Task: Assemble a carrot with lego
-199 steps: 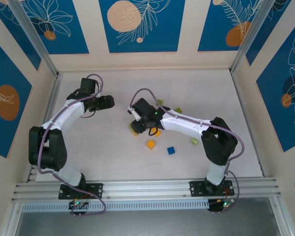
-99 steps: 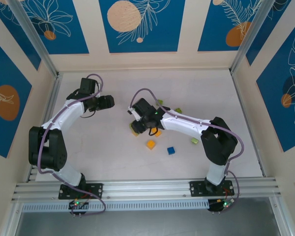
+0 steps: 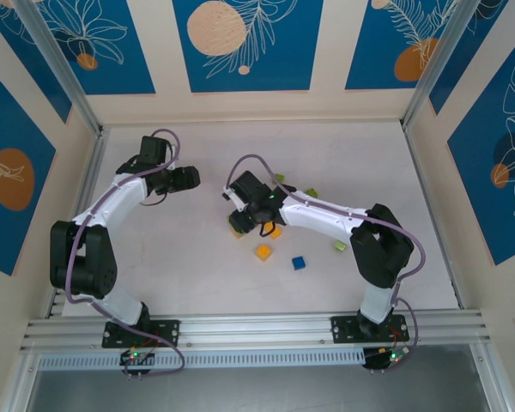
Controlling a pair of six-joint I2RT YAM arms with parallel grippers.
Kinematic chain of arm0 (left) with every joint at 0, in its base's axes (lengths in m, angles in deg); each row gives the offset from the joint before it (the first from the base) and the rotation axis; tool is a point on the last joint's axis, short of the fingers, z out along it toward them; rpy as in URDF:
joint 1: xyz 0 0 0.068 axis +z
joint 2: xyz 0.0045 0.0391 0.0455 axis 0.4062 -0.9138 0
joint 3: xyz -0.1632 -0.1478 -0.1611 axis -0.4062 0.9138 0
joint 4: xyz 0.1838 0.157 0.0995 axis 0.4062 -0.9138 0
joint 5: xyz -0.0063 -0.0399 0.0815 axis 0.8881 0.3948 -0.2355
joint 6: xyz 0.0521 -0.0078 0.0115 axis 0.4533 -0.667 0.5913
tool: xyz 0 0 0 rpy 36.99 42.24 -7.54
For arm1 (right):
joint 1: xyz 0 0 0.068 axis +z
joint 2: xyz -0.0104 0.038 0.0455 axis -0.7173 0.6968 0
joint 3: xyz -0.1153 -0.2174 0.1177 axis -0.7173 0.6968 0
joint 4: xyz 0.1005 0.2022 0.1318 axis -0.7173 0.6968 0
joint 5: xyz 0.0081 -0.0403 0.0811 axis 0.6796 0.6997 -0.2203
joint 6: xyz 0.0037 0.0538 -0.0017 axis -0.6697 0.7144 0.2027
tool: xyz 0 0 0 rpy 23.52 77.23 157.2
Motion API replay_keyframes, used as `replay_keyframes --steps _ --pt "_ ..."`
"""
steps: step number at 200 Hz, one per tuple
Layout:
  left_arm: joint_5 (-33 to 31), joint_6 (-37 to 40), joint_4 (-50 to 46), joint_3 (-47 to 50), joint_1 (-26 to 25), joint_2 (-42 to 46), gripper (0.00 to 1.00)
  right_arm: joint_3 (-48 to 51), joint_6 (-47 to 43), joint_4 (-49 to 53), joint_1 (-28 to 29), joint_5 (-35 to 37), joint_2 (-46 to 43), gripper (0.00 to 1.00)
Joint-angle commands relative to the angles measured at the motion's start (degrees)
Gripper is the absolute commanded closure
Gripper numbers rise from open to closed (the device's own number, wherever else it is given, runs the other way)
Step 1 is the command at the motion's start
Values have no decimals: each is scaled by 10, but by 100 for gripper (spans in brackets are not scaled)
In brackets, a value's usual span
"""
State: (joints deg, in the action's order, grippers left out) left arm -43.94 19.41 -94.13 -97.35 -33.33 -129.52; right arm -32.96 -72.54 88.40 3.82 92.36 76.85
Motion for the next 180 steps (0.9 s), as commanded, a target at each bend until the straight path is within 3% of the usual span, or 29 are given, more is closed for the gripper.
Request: replay_keyframes --steps 1,72,180 --pt "7 0 1 -1 9 14 23 -17 20 78 9 15 27 75" --pt "6 0 1 -2 9 14 23 -38 89 130 10 17 38 74" --pt "9 -1 2 -4 9 11 23 37 80 63 15 15 42 75"
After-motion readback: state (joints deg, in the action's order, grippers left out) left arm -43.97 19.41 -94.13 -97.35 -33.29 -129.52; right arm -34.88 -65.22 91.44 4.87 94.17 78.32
